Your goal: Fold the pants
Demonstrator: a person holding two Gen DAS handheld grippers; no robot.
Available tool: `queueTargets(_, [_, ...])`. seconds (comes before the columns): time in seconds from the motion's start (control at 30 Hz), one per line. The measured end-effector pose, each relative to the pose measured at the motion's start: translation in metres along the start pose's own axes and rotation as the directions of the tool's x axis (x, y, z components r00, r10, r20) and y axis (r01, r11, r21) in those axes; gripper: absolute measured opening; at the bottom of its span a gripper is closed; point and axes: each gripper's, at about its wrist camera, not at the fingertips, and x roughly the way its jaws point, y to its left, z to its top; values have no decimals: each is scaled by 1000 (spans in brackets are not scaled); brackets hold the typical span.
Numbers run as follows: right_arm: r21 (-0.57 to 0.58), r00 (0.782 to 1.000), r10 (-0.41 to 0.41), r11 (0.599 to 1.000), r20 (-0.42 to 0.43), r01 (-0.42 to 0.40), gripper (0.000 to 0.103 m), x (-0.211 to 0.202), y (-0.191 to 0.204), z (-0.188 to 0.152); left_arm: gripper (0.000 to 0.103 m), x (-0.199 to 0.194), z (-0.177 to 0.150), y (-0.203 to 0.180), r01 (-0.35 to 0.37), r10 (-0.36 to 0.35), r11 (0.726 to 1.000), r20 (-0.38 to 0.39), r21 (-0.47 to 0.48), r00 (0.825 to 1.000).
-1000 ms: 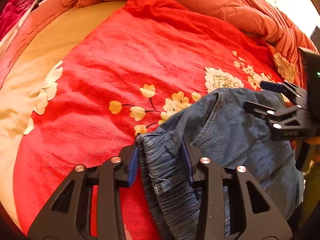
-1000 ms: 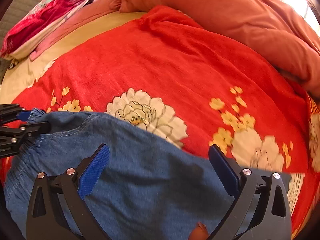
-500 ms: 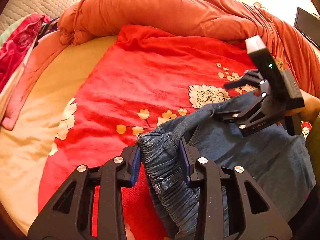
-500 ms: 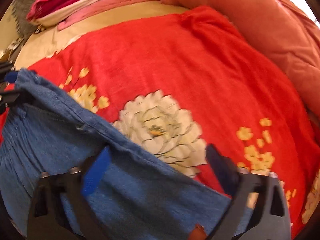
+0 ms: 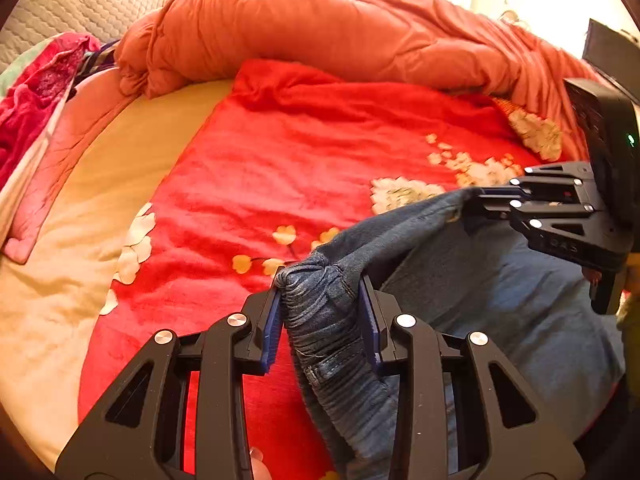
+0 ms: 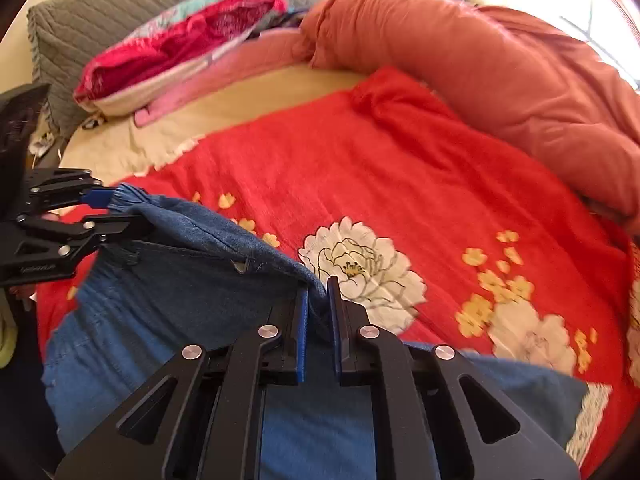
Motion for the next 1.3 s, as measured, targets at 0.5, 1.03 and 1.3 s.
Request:
queueTargets(0.5, [120, 992, -7, 993, 129, -9, 8, -118, 54, -78, 27, -67, -40, -43, 55, -65, 989, 72, 135, 995])
queueTargets(1.03, [82, 992, 97, 991, 85, -104, 9, -130, 129, -155, 31, -83, -102, -54, 34, -11, 986, -142, 166, 990])
queueTargets(1.3, [44, 989, 146, 988, 27, -147, 11, -120, 151, -166, 34, -83, -120, -44, 0, 24, 993, -207, 115, 978])
